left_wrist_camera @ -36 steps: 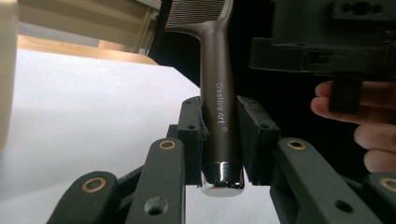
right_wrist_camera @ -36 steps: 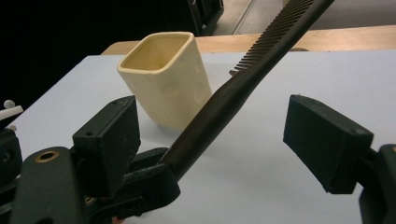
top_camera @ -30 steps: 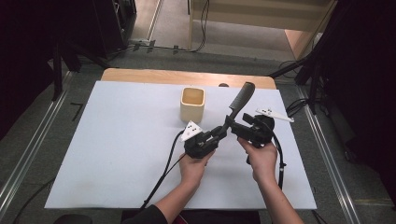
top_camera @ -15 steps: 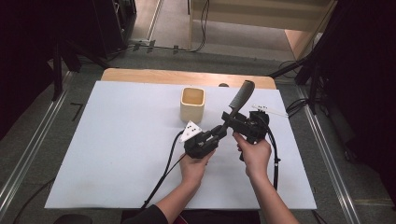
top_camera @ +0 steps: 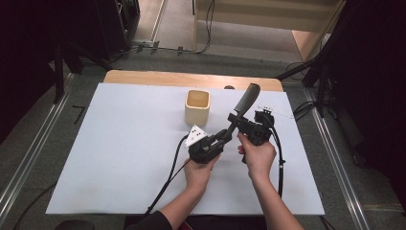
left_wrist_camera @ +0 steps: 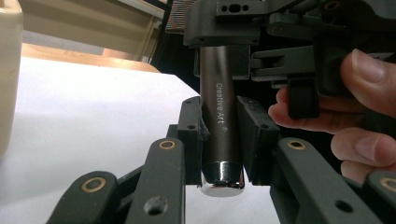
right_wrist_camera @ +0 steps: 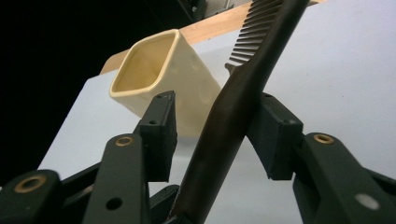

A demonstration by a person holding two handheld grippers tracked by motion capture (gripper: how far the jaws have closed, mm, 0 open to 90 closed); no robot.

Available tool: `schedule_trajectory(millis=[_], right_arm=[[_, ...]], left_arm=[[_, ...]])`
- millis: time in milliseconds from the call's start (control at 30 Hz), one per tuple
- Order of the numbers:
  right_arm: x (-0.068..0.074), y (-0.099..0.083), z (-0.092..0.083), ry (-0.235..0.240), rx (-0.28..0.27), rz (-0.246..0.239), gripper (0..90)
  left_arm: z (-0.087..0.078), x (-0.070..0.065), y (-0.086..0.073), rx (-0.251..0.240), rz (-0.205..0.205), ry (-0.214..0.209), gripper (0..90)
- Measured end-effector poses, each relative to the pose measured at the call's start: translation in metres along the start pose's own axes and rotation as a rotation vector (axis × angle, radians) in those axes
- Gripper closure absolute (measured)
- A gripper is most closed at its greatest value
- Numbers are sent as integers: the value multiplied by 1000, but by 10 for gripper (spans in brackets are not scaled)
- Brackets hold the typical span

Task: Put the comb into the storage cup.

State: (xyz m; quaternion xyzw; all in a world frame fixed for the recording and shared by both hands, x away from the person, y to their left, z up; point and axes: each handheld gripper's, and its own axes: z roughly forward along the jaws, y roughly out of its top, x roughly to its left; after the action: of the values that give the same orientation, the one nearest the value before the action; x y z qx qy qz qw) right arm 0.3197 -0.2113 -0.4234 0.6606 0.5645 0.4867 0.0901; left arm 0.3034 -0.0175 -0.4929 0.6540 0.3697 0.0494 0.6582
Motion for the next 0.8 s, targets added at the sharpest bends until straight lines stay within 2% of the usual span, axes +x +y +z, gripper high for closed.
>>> schedule_trajectory(millis=[100, 300, 800], right_arm=[[-1, 1, 1, 6, 0, 30, 554], [-2, 1, 2, 3, 1, 57, 630], [-9, 3, 2, 39, 38, 129, 672]], left_arm=[[0, 0, 0, 0, -4, 0, 732], [-1, 0, 0, -4, -3, 6, 732], [1, 1, -2, 12, -25, -6, 731]])
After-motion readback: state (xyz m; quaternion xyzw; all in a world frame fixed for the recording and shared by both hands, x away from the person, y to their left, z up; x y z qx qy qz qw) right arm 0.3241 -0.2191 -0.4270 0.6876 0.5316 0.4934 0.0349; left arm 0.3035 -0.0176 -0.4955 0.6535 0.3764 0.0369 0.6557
